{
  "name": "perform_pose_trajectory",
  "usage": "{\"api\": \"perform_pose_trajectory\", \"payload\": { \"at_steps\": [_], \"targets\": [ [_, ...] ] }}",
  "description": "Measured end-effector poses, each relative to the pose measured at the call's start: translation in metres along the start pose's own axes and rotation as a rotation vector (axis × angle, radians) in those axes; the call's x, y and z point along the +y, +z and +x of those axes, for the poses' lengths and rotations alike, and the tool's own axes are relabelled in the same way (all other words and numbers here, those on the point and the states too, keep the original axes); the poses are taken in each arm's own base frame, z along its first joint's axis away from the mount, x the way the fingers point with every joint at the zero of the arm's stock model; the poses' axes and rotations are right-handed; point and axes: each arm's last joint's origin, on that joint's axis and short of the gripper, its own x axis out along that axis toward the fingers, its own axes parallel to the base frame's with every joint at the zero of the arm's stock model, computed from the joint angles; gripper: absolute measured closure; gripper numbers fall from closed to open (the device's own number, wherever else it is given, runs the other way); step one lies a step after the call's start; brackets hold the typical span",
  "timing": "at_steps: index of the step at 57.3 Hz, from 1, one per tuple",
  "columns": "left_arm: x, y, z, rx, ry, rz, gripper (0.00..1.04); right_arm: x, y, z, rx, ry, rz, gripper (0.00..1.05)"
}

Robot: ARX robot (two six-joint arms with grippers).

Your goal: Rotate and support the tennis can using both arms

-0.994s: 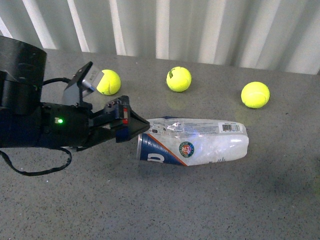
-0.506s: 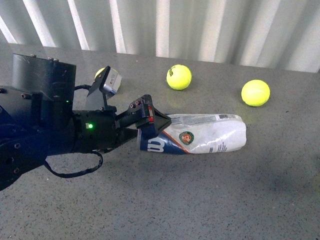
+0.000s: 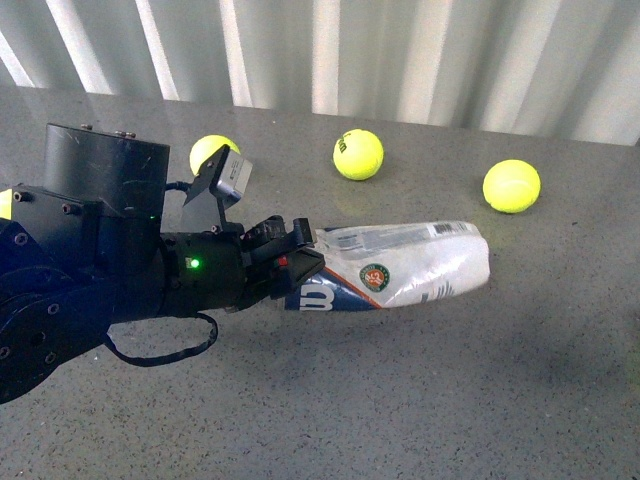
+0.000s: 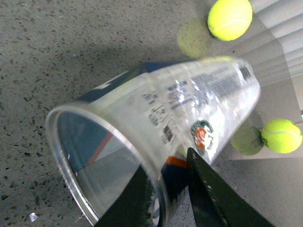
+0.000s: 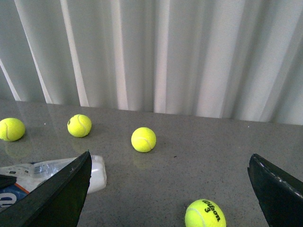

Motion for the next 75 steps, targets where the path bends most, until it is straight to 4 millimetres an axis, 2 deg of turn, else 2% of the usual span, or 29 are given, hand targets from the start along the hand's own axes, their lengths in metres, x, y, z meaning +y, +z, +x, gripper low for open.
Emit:
{"api": "perform_pose_trajectory", "payload": {
  "at_steps": [7, 13, 23, 29, 36, 42, 46, 53, 56, 62, 69, 75],
  "targets": [
    [-0.005, 0.004, -0.003, 0.008, -0.024, 0.014, 1.0, 0.0, 0.0, 0.0, 0.0, 0.0, 0.0, 0.07],
    [-0.016, 0.012, -0.012, 0.022, -0.039, 0.051, 1.01, 0.0, 0.0, 0.0, 0.0, 0.0, 0.0, 0.07],
    [-0.045, 0.038, -0.043, 0.091, -0.052, 0.236, 1.01, 0.0, 0.0, 0.0, 0.0, 0.0, 0.0, 0.07],
    [-0.074, 0.068, -0.07, 0.125, -0.054, 0.426, 1.01, 0.0, 0.0, 0.0, 0.0, 0.0, 0.0, 0.07],
    [-0.122, 0.112, -0.106, 0.155, 0.019, 0.794, 1.01, 0.0, 0.0, 0.0, 0.0, 0.0, 0.0, 0.07],
    [-0.158, 0.134, -0.126, 0.264, 0.048, 1.122, 1.01, 0.0, 0.0, 0.0, 0.0, 0.0, 0.0, 0.07],
    [-0.173, 0.142, -0.131, 0.378, 0.059, 1.303, 1.01, 0.0, 0.0, 0.0, 0.0, 0.0, 0.0, 0.07],
    [-0.192, 0.15, -0.125, 0.601, 0.019, 1.566, 1.01, 0.0, 0.0, 0.0, 0.0, 0.0, 0.0, 0.07],
    [-0.197, 0.152, -0.12, 0.674, -0.002, 1.617, 1.01, 0.0, 0.0, 0.0, 0.0, 0.0, 0.0, 0.07],
    [-0.212, 0.154, -0.097, 0.813, -0.038, 1.773, 1.01, 0.0, 0.0, 0.0, 0.0, 0.0, 0.0, 0.07],
    [-0.21, 0.152, -0.062, 0.864, -0.008, 1.891, 1.01, 0.0, 0.0, 0.0, 0.0, 0.0, 0.0, 0.07],
    [-0.203, 0.148, -0.046, 0.899, 0.008, 1.923, 1.01, 0.0, 0.0, 0.0, 0.0, 0.0, 0.0, 0.07]
  ]
}}
